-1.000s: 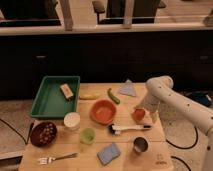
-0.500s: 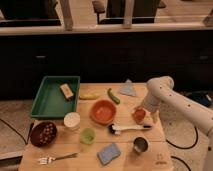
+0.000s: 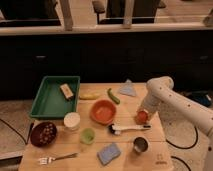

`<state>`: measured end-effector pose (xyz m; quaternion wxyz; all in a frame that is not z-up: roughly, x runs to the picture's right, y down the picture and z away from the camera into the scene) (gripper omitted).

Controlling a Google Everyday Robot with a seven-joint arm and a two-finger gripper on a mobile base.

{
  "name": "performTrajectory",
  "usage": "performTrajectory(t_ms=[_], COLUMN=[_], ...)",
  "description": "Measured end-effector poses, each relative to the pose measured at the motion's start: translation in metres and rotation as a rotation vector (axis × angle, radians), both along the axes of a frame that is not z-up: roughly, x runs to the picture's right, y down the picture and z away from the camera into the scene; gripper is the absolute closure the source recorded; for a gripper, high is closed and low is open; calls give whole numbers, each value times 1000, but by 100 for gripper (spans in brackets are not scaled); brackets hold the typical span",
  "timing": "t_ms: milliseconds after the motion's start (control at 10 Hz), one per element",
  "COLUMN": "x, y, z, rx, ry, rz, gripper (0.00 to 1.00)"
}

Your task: Place apple in plastic cup

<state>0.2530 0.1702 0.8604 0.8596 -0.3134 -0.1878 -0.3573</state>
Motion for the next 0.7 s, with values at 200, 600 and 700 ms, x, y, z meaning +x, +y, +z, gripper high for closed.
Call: performTrajectory(t_ms=[200, 600, 700], x=[0, 0, 0], y=[1, 2, 2], z=[0, -1, -2], rx=[1, 4, 4], ry=[1, 4, 4], rz=[3, 9, 8], gripper=[100, 100, 100])
